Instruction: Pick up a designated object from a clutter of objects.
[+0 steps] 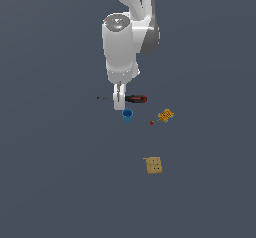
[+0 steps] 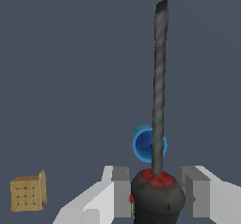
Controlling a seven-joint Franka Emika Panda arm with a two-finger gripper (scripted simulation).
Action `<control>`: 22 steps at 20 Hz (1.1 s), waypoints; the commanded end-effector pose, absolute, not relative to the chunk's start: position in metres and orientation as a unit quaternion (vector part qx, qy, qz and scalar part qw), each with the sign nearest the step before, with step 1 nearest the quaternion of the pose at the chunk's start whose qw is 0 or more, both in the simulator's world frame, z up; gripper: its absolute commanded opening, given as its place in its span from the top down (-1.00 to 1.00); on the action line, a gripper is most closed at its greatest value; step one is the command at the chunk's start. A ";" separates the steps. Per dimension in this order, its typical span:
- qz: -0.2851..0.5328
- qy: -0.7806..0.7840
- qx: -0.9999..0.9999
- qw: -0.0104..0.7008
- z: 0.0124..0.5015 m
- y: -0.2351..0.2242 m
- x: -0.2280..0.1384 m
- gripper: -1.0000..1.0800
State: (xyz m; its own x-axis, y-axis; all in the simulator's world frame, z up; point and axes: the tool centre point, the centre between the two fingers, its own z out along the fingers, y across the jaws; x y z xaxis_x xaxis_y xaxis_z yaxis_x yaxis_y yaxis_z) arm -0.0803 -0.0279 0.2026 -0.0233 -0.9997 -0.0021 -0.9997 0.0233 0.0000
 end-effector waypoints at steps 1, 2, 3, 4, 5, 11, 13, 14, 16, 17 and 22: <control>0.001 0.715 -0.699 0.001 0.227 -0.040 -0.084 1.00; 0.001 0.715 -0.699 0.001 0.236 -0.044 -0.085 1.00; 0.001 0.715 -0.699 0.001 0.245 -0.049 -0.087 1.00; 0.001 0.715 -0.699 0.001 0.254 -0.054 -0.088 1.00; 0.001 0.715 -0.699 0.001 0.263 -0.058 -0.089 1.00; 0.001 0.716 -0.699 0.000 0.318 -0.085 -0.095 1.00; 0.001 0.716 -0.699 0.000 0.334 -0.093 -0.097 1.00; 0.001 0.716 -0.699 0.000 0.341 -0.096 -0.098 1.00; 0.000 0.715 -0.699 0.000 0.354 -0.103 -0.099 1.00; 0.000 0.715 -0.699 0.000 0.360 -0.106 -0.099 1.00; 0.000 0.715 -0.699 0.000 0.383 -0.117 -0.100 1.00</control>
State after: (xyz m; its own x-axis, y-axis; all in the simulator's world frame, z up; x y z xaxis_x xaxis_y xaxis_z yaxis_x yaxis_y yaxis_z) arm -0.1000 -0.1138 0.3760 -0.0240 -0.9997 -0.0007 -0.9997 0.0240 -0.0002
